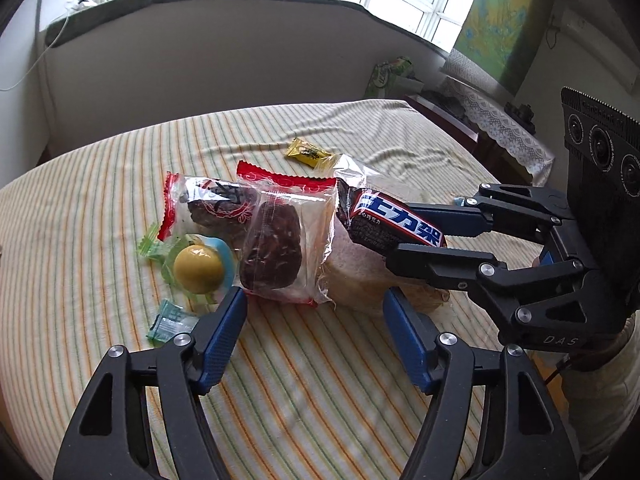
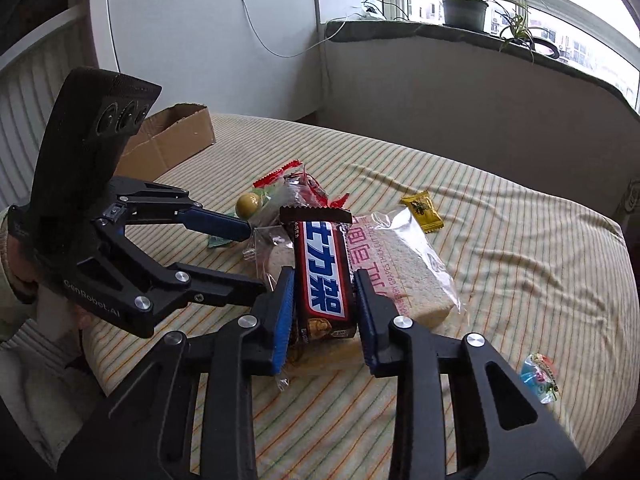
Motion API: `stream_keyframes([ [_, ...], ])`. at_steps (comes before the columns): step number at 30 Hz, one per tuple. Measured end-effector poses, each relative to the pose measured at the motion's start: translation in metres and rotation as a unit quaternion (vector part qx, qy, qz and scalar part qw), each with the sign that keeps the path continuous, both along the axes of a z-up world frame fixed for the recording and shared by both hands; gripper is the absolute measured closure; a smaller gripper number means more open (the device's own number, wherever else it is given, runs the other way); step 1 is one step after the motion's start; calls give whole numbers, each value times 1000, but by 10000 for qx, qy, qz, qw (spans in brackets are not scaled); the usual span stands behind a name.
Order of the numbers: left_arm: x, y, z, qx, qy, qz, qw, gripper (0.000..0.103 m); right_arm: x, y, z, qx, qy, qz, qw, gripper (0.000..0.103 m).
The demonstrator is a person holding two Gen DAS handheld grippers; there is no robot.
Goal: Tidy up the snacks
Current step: 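Grasp the red-wrapped pastry with the left tool while the right tool grasps the blue-wrapped bar, then lift the pastry with the left tool while the right tool lifts the blue bar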
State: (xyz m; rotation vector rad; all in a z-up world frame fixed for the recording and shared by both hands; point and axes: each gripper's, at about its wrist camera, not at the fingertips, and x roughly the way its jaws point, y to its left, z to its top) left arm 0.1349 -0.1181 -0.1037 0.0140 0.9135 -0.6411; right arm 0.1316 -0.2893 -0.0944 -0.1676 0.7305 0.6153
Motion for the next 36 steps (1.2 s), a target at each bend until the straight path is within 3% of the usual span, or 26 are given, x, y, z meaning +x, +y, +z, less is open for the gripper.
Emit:
stream_keyframes([
  [5,4,5,7,-70,-51,-29,10000,34,-1,-26,-5,153,121,-284,9994,74],
  [8,9,15,10,-457,103,-80,9989,34,-2,-26,-6,118,109,-285,9995,74],
  [12,23,20,14,-695,234,173,9972,36,-2,-27,-7,171,98,-317,9993,74],
  [18,47,14,14,-718,330,469,9958,37,-2,-26,-8,172,93,-346,9992,74],
  [23,49,4,6,-367,339,409,9979,57,-2,-25,-8,175,75,-353,9992,74],
  [27,45,9,5,-397,278,515,9975,71,-3,-26,-8,173,64,-396,9990,74],
  [36,27,23,25,-698,-339,765,9940,73,-18,-24,-3,330,-87,-572,9978,74],
])
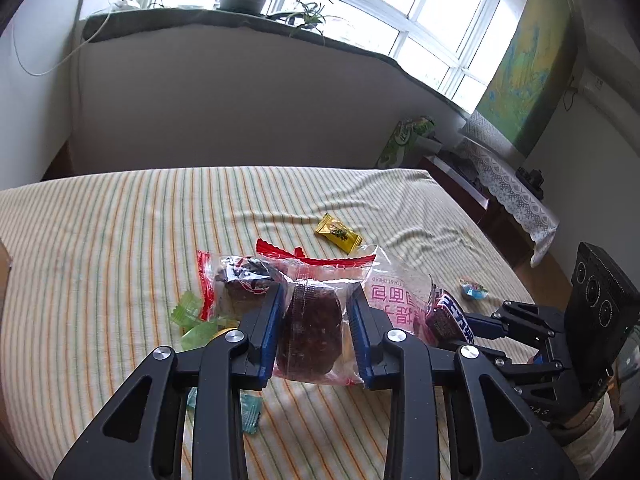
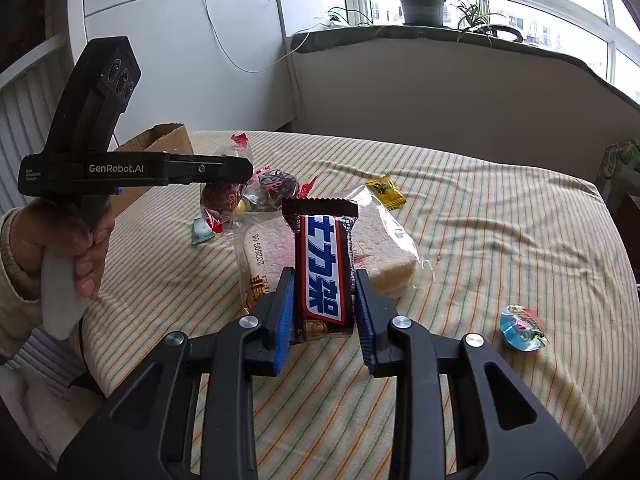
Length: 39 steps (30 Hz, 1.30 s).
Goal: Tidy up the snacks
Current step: 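Lift the pastry with the left tool while the right tool lifts the blue bar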
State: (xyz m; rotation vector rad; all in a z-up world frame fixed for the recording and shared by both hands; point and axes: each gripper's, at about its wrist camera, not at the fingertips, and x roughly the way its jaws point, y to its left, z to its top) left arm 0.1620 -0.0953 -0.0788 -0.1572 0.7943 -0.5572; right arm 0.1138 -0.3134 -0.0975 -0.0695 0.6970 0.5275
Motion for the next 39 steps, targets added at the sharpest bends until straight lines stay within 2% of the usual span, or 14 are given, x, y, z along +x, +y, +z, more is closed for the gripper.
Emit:
stream_keyframes([
  [4,-19,3,8,-90,-263,70,9996,73,-10,-1,4,215,-79,-186,9996,74],
  [9,-51,-1,18,21,-769,106,9970,73,-23,-3,1,494,-118,-559,9971,74],
  [15,-72,0,19,87,-959,276,9950,73,-31,-2,0,725,-179,-829,9938,74],
  [18,-75,4,26,23,-972,343,9947,73,-39,-2,16,765,-409,-934,9918,74],
  [23,-96,16,62,-32,-1440,395,9888,73,-58,-3,62,747,-940,-1069,9870,74],
  [30,-124,54,102,15,-1990,768,9770,73,-79,12,104,648,-1280,-1109,9834,74],
  [35,-136,97,109,-233,-2056,1114,9720,73,-86,40,111,539,-1302,-929,9856,74],
  [39,-142,129,108,-277,-2048,1435,9678,73,-82,71,107,485,-1200,-658,9894,74],
])
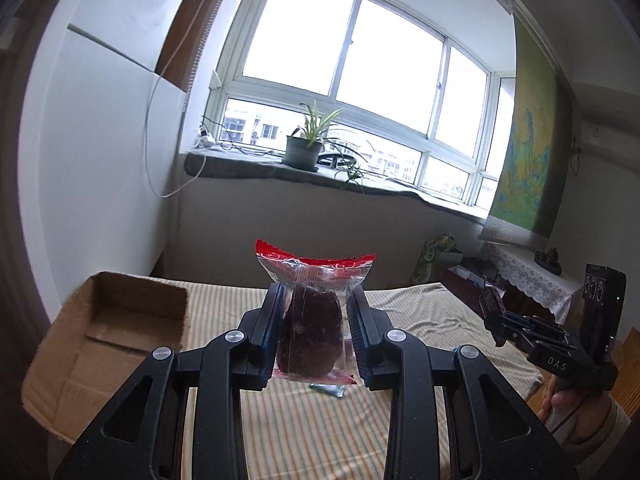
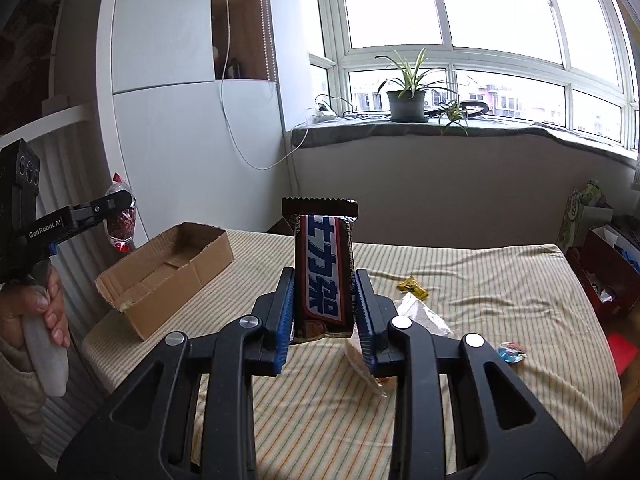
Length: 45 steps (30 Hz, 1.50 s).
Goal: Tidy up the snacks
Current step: 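Carry the pastry and blue bar into the box and open both tools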
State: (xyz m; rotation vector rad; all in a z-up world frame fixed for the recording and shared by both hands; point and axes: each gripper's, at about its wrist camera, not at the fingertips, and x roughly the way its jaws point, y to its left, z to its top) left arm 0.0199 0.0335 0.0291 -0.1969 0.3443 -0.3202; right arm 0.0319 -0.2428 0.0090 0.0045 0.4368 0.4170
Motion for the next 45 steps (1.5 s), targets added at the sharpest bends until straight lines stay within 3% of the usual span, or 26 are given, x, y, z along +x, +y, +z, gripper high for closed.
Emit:
stream_keyframes([
  [8,-10,74,-18,-315,142,823,9960,73,19,96,-12,-240,205,923,9952,74],
  [14,-21,128,-39,-488,360,1347,9890,73,33,197,-22,-288,304,1881,9812,74],
  [21,-21,160,-47,-531,457,1598,9847,73,42,260,-33,-375,359,2402,9693,74],
  [30,-4,169,-58,-579,625,1481,9853,73,64,289,-50,-480,573,2527,9647,74],
  [31,-2,169,-60,-587,669,1459,9853,73,67,291,-54,-507,643,2528,9640,72],
  [34,4,169,-69,-570,868,1355,9853,71,73,295,-64,-598,747,2556,9620,42],
  [35,6,169,-71,-544,926,1374,9847,65,72,294,-66,-605,724,2541,9626,40],
  [36,7,170,-72,-526,958,1438,9836,50,73,294,-67,-604,721,2548,9624,40],
  [38,3,173,-72,-580,911,1602,9812,31,74,290,-68,-602,723,2529,9629,40],
  [42,-2,182,-69,-767,919,1730,9776,31,71,287,-68,-589,725,2516,9633,40],
  [45,-8,184,-65,-769,879,1802,9767,31,66,288,-65,-591,675,2525,9634,28],
])
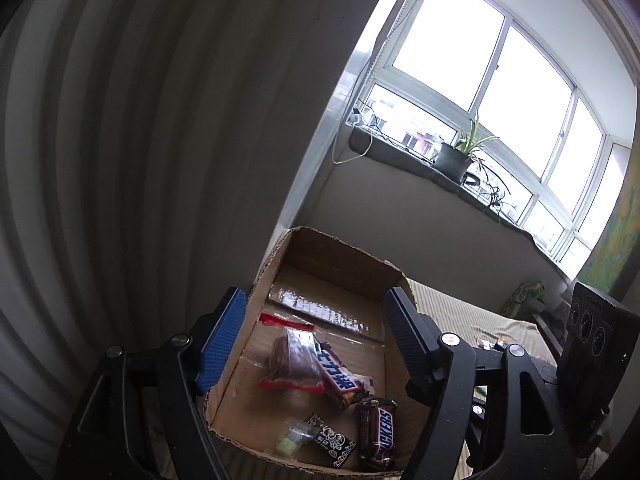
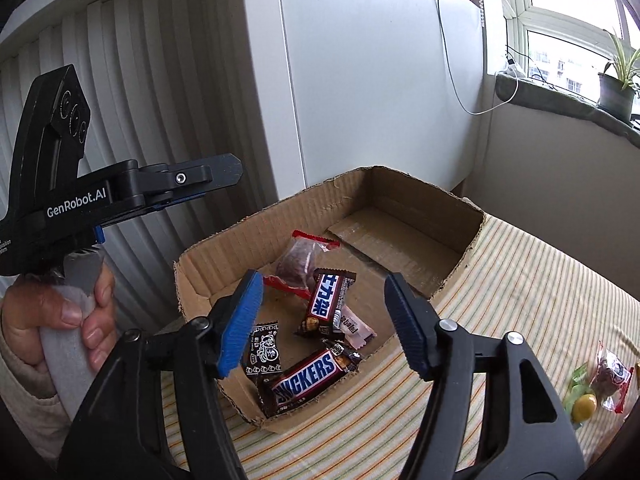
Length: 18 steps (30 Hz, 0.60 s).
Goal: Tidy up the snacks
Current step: 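Move both tools back from the box toward the snack pile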
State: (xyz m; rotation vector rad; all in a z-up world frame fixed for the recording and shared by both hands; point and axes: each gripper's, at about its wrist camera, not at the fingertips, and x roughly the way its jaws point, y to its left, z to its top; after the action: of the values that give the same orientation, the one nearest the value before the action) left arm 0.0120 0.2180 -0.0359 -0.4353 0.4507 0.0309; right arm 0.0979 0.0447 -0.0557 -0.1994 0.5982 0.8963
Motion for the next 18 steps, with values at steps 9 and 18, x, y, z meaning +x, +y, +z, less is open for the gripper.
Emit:
stream_keyframes([
  [9,-15,-1,14,36,-135,116,9998,30,-26,0,14,84,-294,-62,9995,18],
  [18,-18,-7,20,114,-132,122,9998,30,-35,-4,14,86,-273,-81,9996,18],
])
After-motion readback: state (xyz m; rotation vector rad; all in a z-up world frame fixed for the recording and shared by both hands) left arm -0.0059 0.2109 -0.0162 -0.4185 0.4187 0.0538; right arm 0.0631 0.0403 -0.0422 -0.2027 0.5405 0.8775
